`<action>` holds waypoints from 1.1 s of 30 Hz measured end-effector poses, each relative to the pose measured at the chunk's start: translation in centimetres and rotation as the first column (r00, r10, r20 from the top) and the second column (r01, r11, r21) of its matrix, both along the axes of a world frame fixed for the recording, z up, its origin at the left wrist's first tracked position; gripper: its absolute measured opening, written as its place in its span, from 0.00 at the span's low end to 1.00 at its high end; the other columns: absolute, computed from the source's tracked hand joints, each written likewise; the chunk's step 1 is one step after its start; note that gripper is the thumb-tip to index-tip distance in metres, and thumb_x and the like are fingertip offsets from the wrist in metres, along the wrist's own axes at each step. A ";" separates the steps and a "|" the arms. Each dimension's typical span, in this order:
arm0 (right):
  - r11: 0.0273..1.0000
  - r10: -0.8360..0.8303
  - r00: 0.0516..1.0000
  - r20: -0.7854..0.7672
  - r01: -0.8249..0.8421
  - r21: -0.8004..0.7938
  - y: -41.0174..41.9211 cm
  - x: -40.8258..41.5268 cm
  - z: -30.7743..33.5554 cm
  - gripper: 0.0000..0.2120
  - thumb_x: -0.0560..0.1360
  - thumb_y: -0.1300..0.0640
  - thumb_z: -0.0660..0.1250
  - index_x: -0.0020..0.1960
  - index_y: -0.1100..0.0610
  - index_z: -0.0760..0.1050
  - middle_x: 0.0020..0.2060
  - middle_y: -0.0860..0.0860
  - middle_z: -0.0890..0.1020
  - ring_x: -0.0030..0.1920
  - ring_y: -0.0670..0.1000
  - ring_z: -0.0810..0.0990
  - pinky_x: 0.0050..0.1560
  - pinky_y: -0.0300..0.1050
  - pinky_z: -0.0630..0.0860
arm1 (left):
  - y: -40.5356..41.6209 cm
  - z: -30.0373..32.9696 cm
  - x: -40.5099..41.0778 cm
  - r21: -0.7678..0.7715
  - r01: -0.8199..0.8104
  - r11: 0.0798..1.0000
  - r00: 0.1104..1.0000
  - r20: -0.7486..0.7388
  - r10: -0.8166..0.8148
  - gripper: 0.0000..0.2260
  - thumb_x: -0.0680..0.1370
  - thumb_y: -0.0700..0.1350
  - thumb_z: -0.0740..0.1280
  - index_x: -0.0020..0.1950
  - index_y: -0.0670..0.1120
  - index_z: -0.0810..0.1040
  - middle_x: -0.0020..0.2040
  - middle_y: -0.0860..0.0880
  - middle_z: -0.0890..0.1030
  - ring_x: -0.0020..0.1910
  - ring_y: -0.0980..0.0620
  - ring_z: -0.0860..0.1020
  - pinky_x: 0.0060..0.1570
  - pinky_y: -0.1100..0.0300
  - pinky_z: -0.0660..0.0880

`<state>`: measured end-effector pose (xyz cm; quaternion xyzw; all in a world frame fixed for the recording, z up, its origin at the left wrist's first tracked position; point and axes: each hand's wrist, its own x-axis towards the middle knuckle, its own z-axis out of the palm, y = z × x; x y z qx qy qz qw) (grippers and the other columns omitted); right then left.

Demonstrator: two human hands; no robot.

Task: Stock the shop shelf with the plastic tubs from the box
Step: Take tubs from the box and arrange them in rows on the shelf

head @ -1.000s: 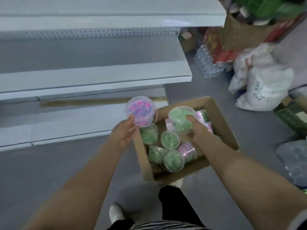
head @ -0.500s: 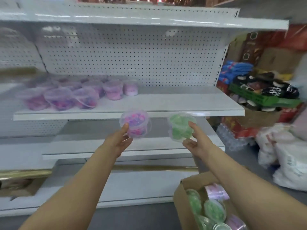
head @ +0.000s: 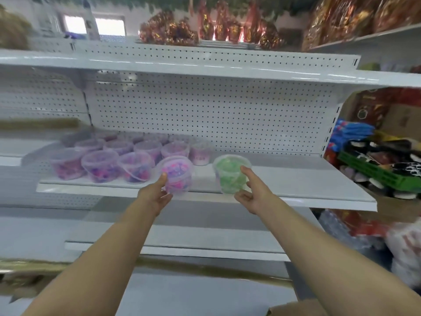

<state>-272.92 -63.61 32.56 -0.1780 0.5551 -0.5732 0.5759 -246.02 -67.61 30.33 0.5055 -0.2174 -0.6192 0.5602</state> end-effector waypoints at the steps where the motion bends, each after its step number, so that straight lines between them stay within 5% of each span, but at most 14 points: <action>1: 1.000 0.008 1.000 -0.001 -0.008 0.009 -1.2 0.2 0.0 0.47 0.54 0.37 0.80 0.66 0.55 0.70 0.55 0.59 0.77 0.47 0.54 0.81 0.50 0.47 0.82 | -0.9 0.0 0.3 0.008 -0.007 1.000 1.000 0.004 0.007 0.28 0.70 0.53 0.75 0.65 0.41 0.74 0.62 0.37 0.77 0.54 0.43 0.79 0.43 0.56 0.79; 5: 0.999 0.037 0.999 -0.011 -0.037 0.029 -5.6 0.7 0.3 0.43 0.58 0.38 0.80 0.66 0.56 0.70 0.56 0.59 0.77 0.51 0.55 0.81 0.53 0.49 0.82 | -3.4 0.1 1.1 0.019 -0.035 0.999 0.999 0.034 0.035 0.25 0.72 0.50 0.74 0.64 0.40 0.73 0.61 0.38 0.77 0.57 0.43 0.78 0.44 0.56 0.78; 13: 0.998 0.056 0.998 -0.022 -0.056 0.008 -10.9 1.0 0.2 0.38 0.64 0.41 0.79 0.66 0.57 0.71 0.57 0.60 0.76 0.51 0.55 0.79 0.57 0.50 0.81 | -6.7 -0.2 0.9 0.026 -0.008 1.000 0.990 0.140 0.004 0.23 0.74 0.51 0.72 0.63 0.41 0.74 0.54 0.41 0.78 0.41 0.49 0.78 0.32 0.59 0.81; 20: 1.000 0.014 1.000 -0.028 -0.014 0.014 -11.3 2.0 -0.4 0.39 0.65 0.41 0.78 0.68 0.57 0.70 0.52 0.58 0.76 0.50 0.55 0.79 0.58 0.52 0.80 | -8.5 0.0 1.7 0.054 0.017 0.998 0.979 0.201 -0.028 0.30 0.73 0.53 0.73 0.70 0.41 0.70 0.63 0.43 0.74 0.47 0.48 0.77 0.31 0.58 0.79; 24: 1.000 -0.029 0.999 -0.029 0.029 0.009 -10.6 2.6 -0.2 0.39 0.65 0.42 0.78 0.69 0.57 0.69 0.51 0.56 0.75 0.50 0.55 0.79 0.59 0.53 0.79 | -9.2 -0.6 2.2 0.058 -0.030 0.998 0.941 0.340 0.009 0.39 0.68 0.64 0.73 0.69 0.40 0.70 0.56 0.42 0.78 0.38 0.47 0.78 0.39 0.55 0.79; 26: 0.999 -0.046 0.998 -0.030 0.046 -0.006 -10.1 2.9 -0.1 0.37 0.67 0.42 0.77 0.69 0.56 0.69 0.48 0.54 0.74 0.49 0.54 0.78 0.61 0.53 0.79 | -8.8 -1.0 2.0 -0.015 -0.093 0.996 0.824 0.560 0.085 0.41 0.63 0.69 0.72 0.61 0.38 0.75 0.52 0.41 0.81 0.45 0.42 0.80 0.50 0.50 0.79; 28: 0.998 -0.058 0.998 -0.026 0.058 -0.014 -9.5 3.1 0.1 0.36 0.68 0.43 0.77 0.69 0.56 0.69 0.47 0.53 0.73 0.48 0.54 0.77 0.61 0.53 0.78 | -7.6 -1.0 1.4 -0.235 -0.115 0.965 0.672 0.697 0.250 0.29 0.67 0.64 0.73 0.52 0.40 0.76 0.52 0.42 0.80 0.52 0.41 0.78 0.54 0.53 0.74; 30: 0.997 -0.075 0.997 -0.028 0.075 -0.008 -8.8 3.4 0.1 0.36 0.67 0.42 0.77 0.69 0.56 0.69 0.47 0.54 0.74 0.48 0.53 0.77 0.60 0.52 0.79 | -6.7 -0.8 1.2 -0.434 -0.013 0.901 0.533 0.759 0.374 0.20 0.69 0.58 0.75 0.50 0.45 0.77 0.53 0.45 0.78 0.56 0.43 0.74 0.55 0.52 0.70; 33: 0.995 -0.097 0.995 -0.036 0.098 0.006 -7.9 3.9 0.1 0.37 0.66 0.41 0.77 0.68 0.56 0.70 0.49 0.56 0.75 0.47 0.53 0.78 0.59 0.51 0.79 | -6.8 -0.3 1.6 -0.478 0.234 0.847 0.233 0.873 0.428 0.18 0.68 0.58 0.75 0.51 0.50 0.81 0.53 0.47 0.80 0.59 0.43 0.70 0.56 0.53 0.66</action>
